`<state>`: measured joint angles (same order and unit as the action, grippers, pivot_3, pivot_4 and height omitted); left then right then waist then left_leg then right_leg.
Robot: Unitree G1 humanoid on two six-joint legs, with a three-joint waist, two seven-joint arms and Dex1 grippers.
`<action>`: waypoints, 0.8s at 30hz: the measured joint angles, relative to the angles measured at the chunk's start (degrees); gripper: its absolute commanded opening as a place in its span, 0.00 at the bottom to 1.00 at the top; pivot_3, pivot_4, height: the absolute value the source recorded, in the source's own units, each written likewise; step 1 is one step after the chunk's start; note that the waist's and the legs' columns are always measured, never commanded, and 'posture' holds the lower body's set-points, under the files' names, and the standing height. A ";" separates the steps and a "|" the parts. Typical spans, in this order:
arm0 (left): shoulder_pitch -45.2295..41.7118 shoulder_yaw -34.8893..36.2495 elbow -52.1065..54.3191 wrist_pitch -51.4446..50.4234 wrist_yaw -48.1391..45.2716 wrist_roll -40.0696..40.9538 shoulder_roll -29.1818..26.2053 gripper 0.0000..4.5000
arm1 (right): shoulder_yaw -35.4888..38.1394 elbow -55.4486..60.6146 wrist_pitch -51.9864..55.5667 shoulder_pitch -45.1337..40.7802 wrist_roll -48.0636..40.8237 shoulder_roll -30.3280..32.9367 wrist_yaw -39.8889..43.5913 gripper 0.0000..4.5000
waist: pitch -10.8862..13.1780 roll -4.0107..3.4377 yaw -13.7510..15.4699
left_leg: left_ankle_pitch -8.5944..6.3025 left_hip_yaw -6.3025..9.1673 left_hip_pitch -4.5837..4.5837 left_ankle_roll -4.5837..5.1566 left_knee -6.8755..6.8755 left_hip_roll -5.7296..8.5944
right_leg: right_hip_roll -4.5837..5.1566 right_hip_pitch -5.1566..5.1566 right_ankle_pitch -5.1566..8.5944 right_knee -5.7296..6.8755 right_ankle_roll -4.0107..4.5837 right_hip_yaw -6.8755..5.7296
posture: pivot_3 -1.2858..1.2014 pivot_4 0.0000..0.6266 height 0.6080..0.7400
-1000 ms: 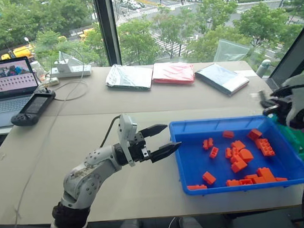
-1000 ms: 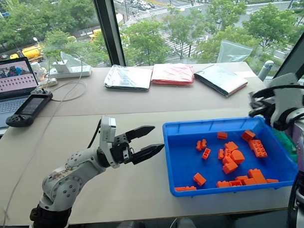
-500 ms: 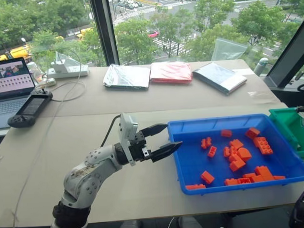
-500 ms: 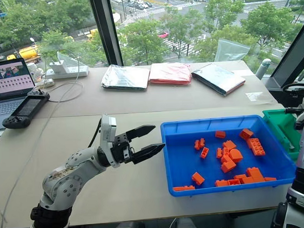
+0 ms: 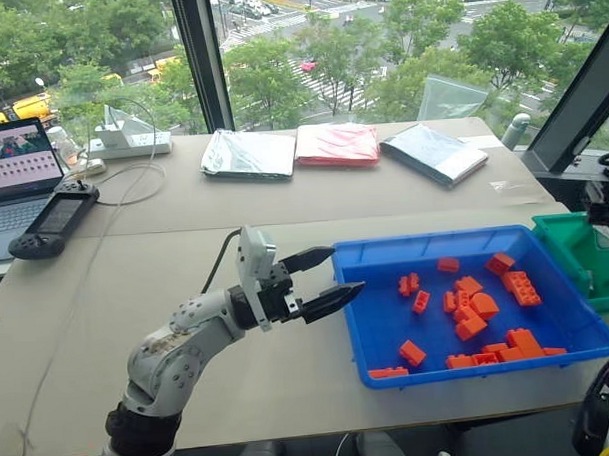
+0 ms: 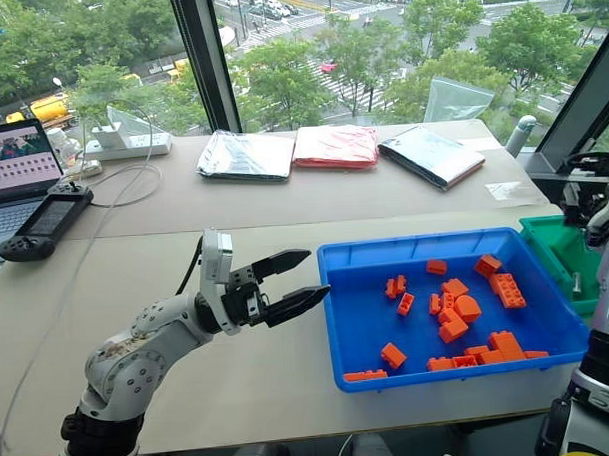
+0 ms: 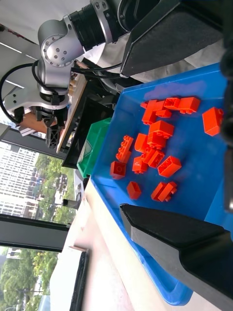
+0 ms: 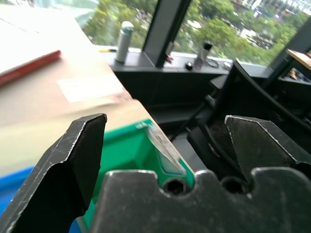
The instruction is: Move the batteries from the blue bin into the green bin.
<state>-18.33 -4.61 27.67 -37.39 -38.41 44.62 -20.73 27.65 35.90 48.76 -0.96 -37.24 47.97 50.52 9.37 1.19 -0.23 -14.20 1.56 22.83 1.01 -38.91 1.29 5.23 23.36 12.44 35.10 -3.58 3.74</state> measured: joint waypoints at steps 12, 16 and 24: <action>0.00 0.00 -0.53 0.06 -0.67 -1.22 -0.49 1.00 | -3.64 -0.71 -8.45 2.79 1.65 2.25 4.16 1.00 | 0.01 0.03 -0.30 | 0.00 -0.01 -0.22 -0.01 0.00 0.01 | 0.02 -0.19 0.02 0.00 0.00 0.01 | 0.52 0.24 1.00; -0.34 0.03 -2.42 1.55 0.77 -4.21 0.21 1.00 | -4.41 -2.16 -9.78 1.86 4.69 1.39 -0.49 1.00 | 0.02 0.04 -0.24 | 0.00 -0.01 -0.22 -0.01 -0.01 0.02 | 0.03 -0.20 0.02 0.01 0.00 0.01 | 0.52 0.24 1.00; -1.89 0.65 -6.60 6.65 23.15 -18.46 13.40 1.00 | -7.43 -9.30 -11.58 -9.30 20.40 -11.10 -27.93 1.00 | 0.02 0.09 0.24 | 0.02 0.04 -0.17 -0.05 0.06 0.07 | 0.04 -0.09 0.00 0.03 0.01 0.05 | 0.52 0.24 1.00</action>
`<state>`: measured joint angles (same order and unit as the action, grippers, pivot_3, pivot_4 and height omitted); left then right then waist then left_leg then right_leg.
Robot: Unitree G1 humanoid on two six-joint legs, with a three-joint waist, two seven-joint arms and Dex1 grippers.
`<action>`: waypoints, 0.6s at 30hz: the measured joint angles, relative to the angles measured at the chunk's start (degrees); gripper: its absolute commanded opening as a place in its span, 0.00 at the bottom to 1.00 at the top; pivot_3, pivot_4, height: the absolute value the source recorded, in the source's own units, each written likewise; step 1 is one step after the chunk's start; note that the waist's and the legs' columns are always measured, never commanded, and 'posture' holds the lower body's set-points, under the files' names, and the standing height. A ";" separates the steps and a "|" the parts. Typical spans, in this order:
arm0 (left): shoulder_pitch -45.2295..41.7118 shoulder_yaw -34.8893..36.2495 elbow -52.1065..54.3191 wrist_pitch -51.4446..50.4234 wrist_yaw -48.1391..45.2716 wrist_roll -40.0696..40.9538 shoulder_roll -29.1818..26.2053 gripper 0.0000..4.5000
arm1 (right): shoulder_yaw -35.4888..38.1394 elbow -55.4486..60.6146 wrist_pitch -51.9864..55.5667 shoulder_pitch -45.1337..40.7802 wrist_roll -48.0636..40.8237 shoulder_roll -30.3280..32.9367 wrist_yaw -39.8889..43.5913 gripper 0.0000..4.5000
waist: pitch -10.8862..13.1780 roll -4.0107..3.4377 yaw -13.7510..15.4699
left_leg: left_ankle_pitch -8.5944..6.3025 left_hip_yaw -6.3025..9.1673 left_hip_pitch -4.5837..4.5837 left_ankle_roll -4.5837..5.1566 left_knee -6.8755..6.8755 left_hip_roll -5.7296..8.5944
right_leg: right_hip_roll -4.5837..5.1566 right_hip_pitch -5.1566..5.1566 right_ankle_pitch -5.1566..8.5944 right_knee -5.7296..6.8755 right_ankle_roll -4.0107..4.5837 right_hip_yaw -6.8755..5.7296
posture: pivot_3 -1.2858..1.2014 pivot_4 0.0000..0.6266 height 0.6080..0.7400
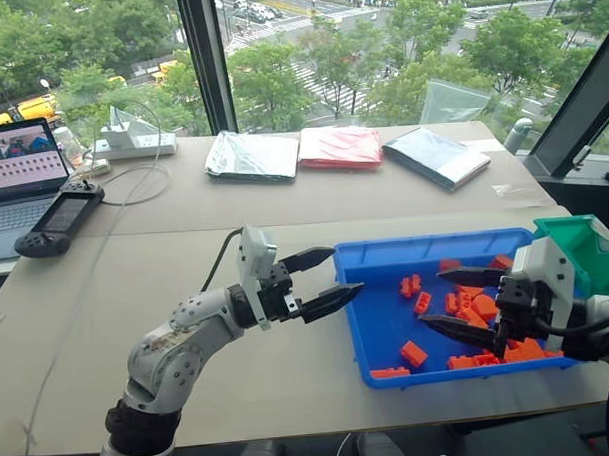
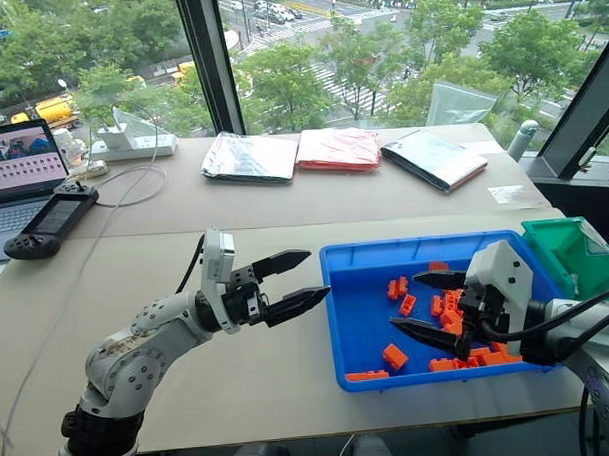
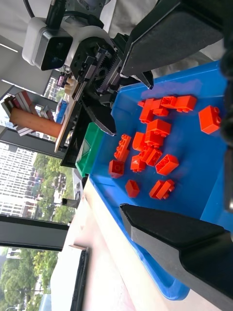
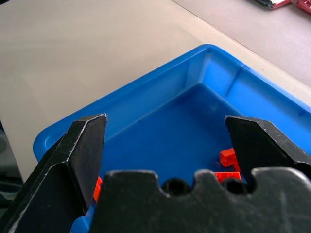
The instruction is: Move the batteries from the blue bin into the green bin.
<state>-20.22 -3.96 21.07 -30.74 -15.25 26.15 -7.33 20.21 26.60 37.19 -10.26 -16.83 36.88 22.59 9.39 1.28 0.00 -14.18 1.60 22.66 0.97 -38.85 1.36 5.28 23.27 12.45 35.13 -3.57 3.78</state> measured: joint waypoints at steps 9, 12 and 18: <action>-2.47 3.43 -7.26 4.41 20.67 -14.76 7.95 1.00 | -5.41 -0.07 -2.98 0.35 11.35 -6.35 -12.39 1.00 | -0.01 -0.01 0.64 | 0.01 -0.02 0.18 -0.01 -0.01 0.07 | 0.05 0.16 -0.01 0.00 -0.01 -0.01 | 0.52 0.24 1.00; -2.64 4.58 -7.27 4.45 21.29 -15.06 8.01 1.00 | -5.53 -1.00 -3.58 -0.80 12.72 -7.66 -14.44 1.00 | -0.01 -0.01 0.55 | 0.01 -0.02 0.17 -0.02 -0.01 0.06 | 0.03 0.17 -0.01 0.02 -0.01 -0.01 | 0.52 0.24 1.00; -2.66 5.45 -6.83 4.45 21.24 -15.73 7.61 1.00 | -6.69 -3.93 -4.58 -2.55 15.45 -8.89 -16.10 1.00 | -0.01 -0.02 0.45 | 0.01 -0.06 0.17 -0.02 -0.01 0.07 | 0.04 0.18 -0.01 0.04 -0.01 -0.01 | 0.52 0.24 1.00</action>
